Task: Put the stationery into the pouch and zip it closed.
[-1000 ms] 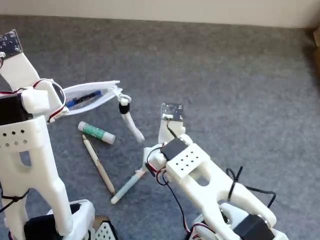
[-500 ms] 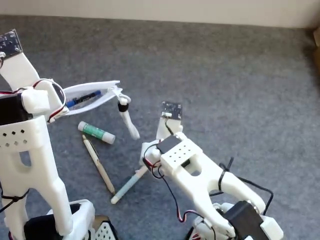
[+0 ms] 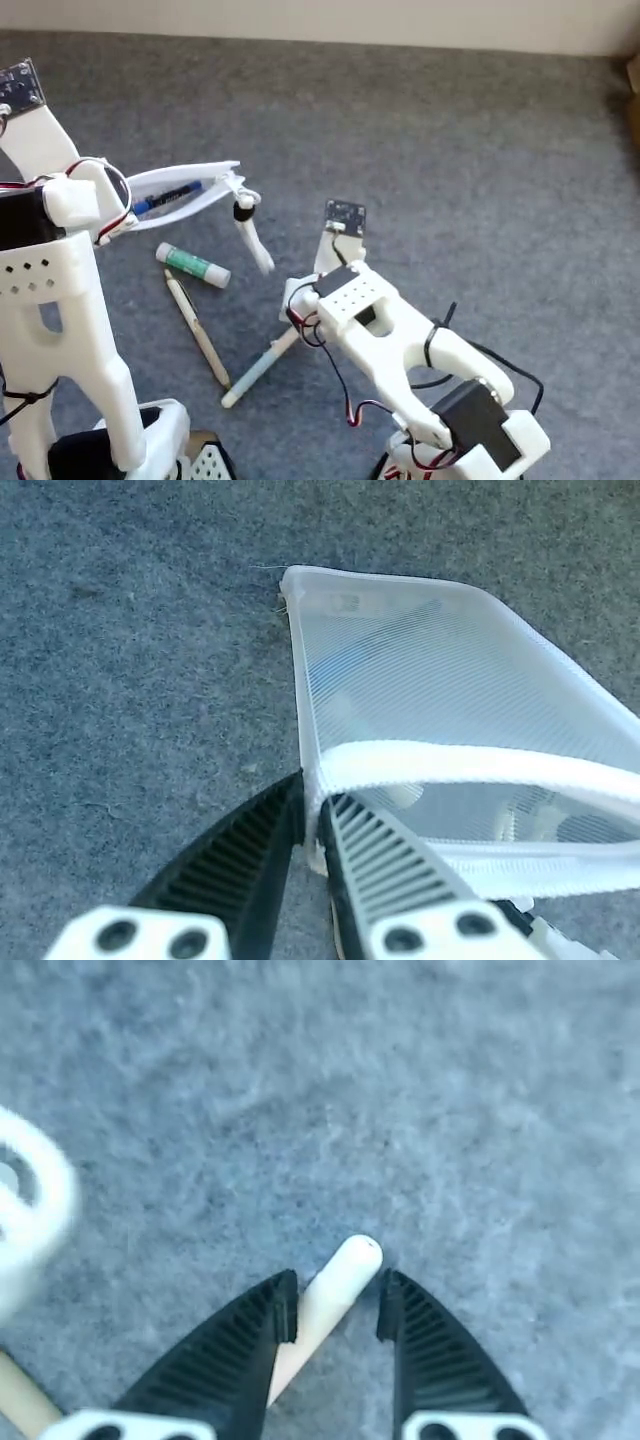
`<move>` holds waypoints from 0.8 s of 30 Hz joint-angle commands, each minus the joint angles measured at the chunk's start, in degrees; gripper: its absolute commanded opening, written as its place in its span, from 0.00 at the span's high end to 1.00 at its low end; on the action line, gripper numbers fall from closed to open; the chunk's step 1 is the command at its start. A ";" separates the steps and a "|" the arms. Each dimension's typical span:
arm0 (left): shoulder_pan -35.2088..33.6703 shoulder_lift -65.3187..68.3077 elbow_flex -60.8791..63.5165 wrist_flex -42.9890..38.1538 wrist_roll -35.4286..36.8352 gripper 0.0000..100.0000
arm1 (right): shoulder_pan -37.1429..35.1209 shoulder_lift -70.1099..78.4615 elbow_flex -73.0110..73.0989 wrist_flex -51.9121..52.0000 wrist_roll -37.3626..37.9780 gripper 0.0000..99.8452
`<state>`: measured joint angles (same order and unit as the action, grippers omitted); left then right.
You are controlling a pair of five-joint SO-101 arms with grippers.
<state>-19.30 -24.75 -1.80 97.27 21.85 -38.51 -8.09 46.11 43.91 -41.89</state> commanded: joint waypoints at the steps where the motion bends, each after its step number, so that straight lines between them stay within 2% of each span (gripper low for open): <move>1: -0.75 -0.84 0.13 -1.23 0.44 0.99 | 0.66 1.45 -2.68 -0.92 -0.26 0.87; 4: -0.75 -0.84 0.13 -1.14 0.44 0.99 | 0.66 2.86 -2.68 -0.75 -0.26 0.88; 9: -0.75 -0.92 0.40 -0.97 0.35 0.99 | 0.92 3.30 -2.59 -0.66 2.29 1.00; 13: -0.75 -1.01 1.27 -1.32 0.26 0.99 | 0.92 3.30 -2.59 -0.48 2.55 1.00; 21: -0.75 -1.01 1.27 -1.32 0.26 0.99 | 1.36 -0.84 -5.85 6.11 2.73 1.00; 24: -0.75 -1.01 1.27 -1.32 0.26 0.99 | 1.71 -4.09 -5.85 6.29 5.80 1.00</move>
<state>-19.30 -25.27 -0.57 97.27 21.85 -37.63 -7.12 42.95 49.80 -39.34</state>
